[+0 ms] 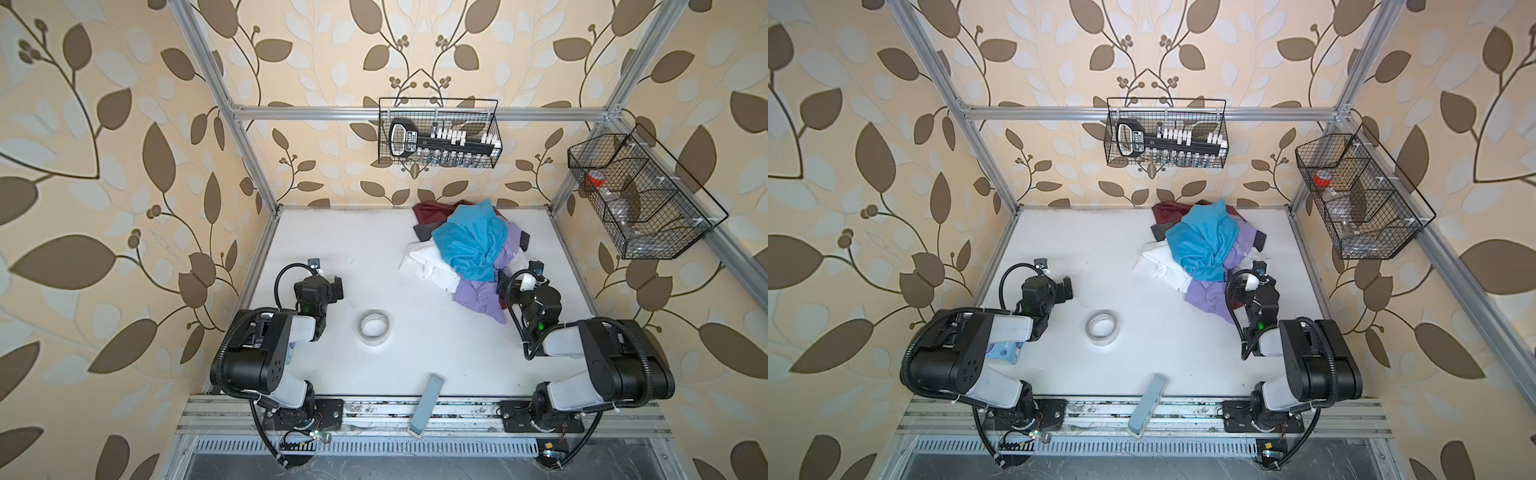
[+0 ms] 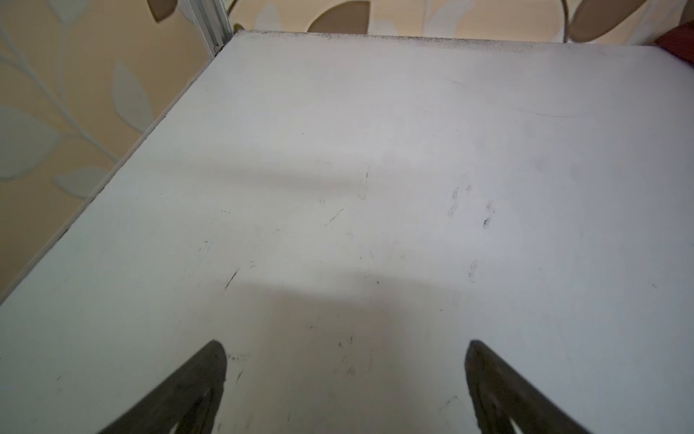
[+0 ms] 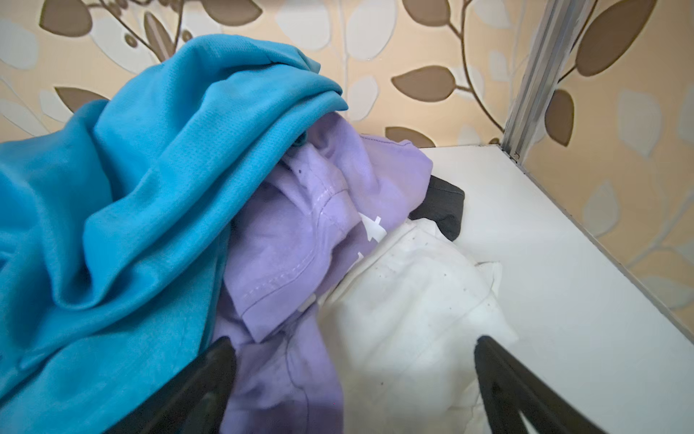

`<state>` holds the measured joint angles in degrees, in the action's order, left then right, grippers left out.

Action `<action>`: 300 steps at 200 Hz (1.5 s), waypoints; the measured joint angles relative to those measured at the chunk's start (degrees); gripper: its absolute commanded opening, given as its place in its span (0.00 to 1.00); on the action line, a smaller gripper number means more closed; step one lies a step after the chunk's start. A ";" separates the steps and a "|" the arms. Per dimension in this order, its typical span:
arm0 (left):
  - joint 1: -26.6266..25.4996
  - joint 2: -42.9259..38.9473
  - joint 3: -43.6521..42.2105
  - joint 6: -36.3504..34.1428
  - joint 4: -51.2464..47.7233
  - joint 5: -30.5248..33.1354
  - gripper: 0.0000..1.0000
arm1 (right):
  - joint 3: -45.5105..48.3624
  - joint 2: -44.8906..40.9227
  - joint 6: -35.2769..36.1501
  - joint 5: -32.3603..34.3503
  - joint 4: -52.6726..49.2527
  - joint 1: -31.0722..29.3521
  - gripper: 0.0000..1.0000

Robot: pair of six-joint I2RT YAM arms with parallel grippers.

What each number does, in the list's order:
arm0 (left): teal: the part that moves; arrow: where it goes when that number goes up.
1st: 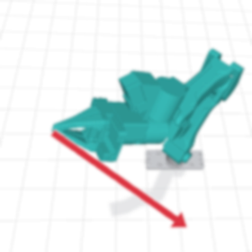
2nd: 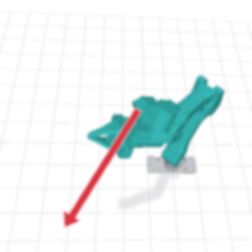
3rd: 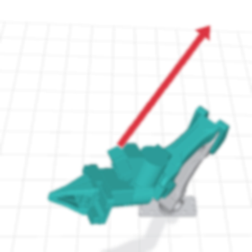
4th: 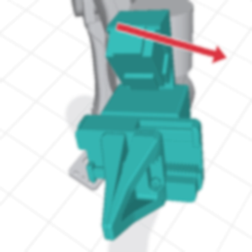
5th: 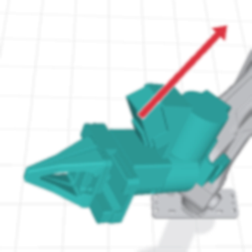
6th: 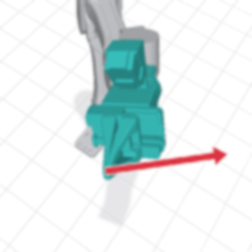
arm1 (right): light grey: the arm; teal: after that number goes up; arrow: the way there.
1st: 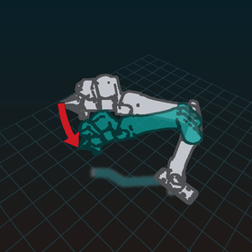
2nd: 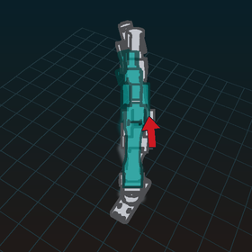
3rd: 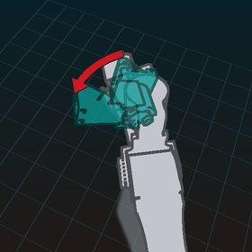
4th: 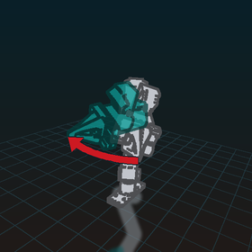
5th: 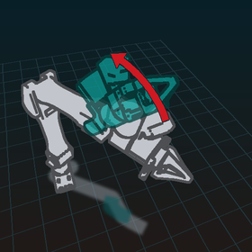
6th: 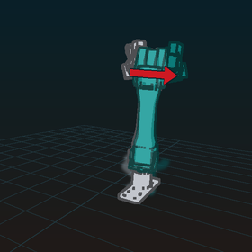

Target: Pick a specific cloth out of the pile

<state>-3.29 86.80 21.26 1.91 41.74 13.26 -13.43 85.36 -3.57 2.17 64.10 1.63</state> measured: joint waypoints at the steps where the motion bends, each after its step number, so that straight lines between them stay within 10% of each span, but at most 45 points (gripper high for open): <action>1: 0.00 0.00 0.00 0.00 0.00 0.00 0.99 | 0.00 0.00 0.00 0.00 0.00 0.00 1.00; 231: 0.00 -0.17 0.00 -0.02 -0.11 0.20 0.99 | -0.98 -1.77 -0.28 3.50 -4.59 -0.57 1.00; 300: -0.15 -27.06 6.86 6.29 -23.96 0.39 0.98 | -14.05 -25.16 -3.08 13.94 -35.47 -2.45 0.99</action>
<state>-3.44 59.75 28.12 8.21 17.78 13.65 -27.49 60.20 -6.66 16.12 28.62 -0.82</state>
